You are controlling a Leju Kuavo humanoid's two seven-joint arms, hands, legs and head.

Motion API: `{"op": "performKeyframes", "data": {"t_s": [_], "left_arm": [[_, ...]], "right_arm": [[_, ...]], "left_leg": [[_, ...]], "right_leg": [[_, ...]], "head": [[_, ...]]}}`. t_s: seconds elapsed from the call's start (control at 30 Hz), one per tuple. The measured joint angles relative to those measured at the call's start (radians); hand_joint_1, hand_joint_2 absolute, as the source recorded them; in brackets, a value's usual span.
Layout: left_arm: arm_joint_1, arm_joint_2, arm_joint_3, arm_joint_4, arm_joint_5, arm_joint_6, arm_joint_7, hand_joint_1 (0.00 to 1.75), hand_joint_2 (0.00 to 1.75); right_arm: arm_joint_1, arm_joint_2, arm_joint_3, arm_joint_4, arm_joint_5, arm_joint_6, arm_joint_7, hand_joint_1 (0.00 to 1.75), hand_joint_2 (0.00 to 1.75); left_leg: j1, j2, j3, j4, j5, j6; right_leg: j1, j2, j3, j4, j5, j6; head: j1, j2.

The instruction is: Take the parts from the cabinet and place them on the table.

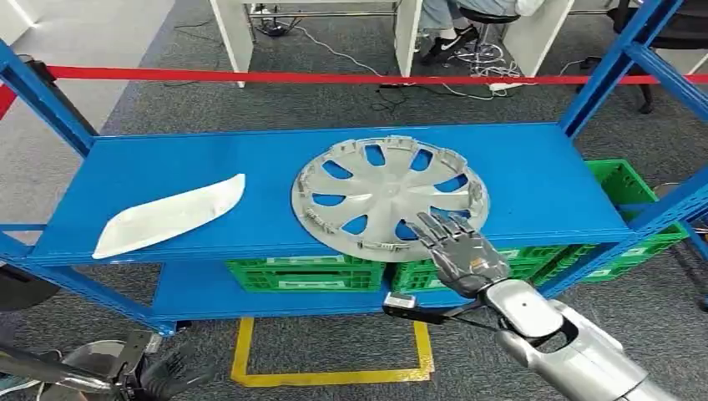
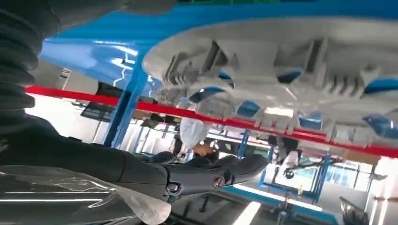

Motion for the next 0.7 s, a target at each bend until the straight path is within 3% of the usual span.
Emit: {"op": "performKeyframes", "data": {"t_s": [0.43,0.7], "left_arm": [[0.001,-0.002,0.0,-0.013,-0.006,-0.008,0.013,0.0,1.75],[0.0,-0.002,0.0,-0.018,-0.014,-0.013,0.02,0.0,1.75]], "right_arm": [[-0.047,-0.01,0.05,0.067,0.005,0.053,-0.008,0.0,1.75],[-0.138,-0.002,0.072,0.152,-0.024,0.078,-0.01,0.0,1.75]], "left_leg": [[0.0,0.0,0.0,0.0,0.0,0.0],[0.0,0.0,0.0,0.0,0.0,0.0]], "right_leg": [[0.0,0.0,0.0,0.0,0.0,0.0],[0.0,0.0,0.0,0.0,0.0,0.0]], "head": [[0.0,0.0],[0.0,0.0]]}}
